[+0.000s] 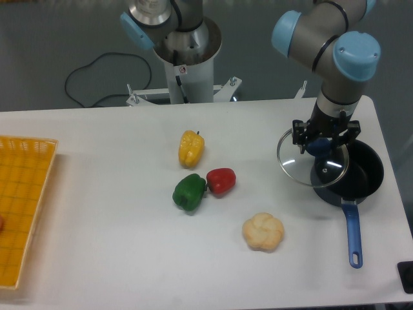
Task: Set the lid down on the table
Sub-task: 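Lift the glass lid off the black saucepan and carry it sideways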
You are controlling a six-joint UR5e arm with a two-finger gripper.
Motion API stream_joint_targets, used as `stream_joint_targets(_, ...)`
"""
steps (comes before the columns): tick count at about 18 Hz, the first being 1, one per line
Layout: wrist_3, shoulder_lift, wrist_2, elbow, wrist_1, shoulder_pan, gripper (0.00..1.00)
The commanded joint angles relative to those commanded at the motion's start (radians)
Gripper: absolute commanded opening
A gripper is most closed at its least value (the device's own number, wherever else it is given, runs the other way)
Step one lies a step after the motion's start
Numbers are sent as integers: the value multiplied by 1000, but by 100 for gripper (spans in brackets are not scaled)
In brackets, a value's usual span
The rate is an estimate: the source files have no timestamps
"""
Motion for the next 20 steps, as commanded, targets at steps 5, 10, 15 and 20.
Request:
stream_joint_targets(5,-8,-2,2,0,3,-20,54)
stream_joint_targets(10,-15,3,6,-18,6,-51,54)
stream_joint_targets(15,-54,5,29,-32,9,-97,54)
stream_joint_targets(20,-80,11,40,-83,18,-143,54)
